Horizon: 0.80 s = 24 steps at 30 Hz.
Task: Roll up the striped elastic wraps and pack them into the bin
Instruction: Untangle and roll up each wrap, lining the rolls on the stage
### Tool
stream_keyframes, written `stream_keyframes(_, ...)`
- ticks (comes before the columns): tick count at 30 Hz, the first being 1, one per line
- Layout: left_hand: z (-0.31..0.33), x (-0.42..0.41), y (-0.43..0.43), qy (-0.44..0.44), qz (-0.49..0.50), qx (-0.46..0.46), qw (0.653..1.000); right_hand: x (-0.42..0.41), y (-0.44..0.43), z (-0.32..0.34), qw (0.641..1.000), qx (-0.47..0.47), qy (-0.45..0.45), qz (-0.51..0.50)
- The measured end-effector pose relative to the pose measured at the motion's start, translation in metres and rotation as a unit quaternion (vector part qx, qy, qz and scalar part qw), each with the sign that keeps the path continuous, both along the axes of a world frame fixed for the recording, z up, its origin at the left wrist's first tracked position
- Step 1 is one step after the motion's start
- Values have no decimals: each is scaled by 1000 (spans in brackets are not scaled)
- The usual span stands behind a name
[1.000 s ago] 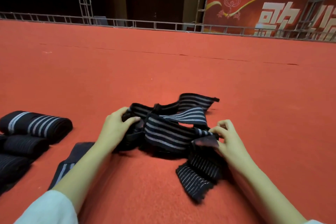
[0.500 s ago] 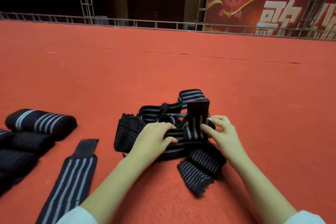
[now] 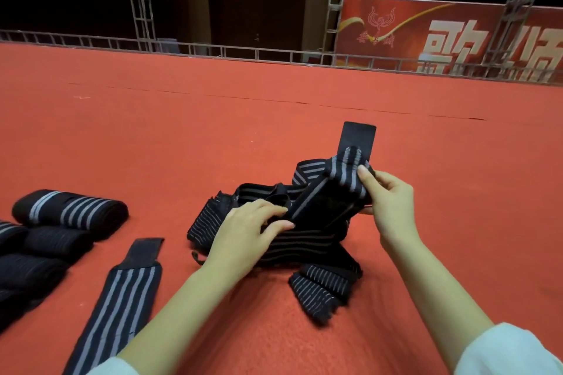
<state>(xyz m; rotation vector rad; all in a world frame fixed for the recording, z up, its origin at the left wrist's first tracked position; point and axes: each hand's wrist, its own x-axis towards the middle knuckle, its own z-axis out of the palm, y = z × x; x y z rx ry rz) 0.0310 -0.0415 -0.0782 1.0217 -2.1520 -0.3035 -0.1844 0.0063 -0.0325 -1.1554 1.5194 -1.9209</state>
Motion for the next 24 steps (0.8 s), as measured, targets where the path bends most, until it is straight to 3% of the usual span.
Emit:
stream_keyframes(6,22,-18,-7,-4,-20,145,989,9,6,25,998,-1,-32,55)
stream_keyframes(11,48,-24,-11,46,43,105,992,10,14,50,999,-24,-1,26)
stream_keyframes(17,100,-35,0,109,23,49,993,6,16,72,999,-22,26,-16)
stream_keyframes(24,116,-37,18,191,-57,124,972,6,23,82,999,-23,40,-21)
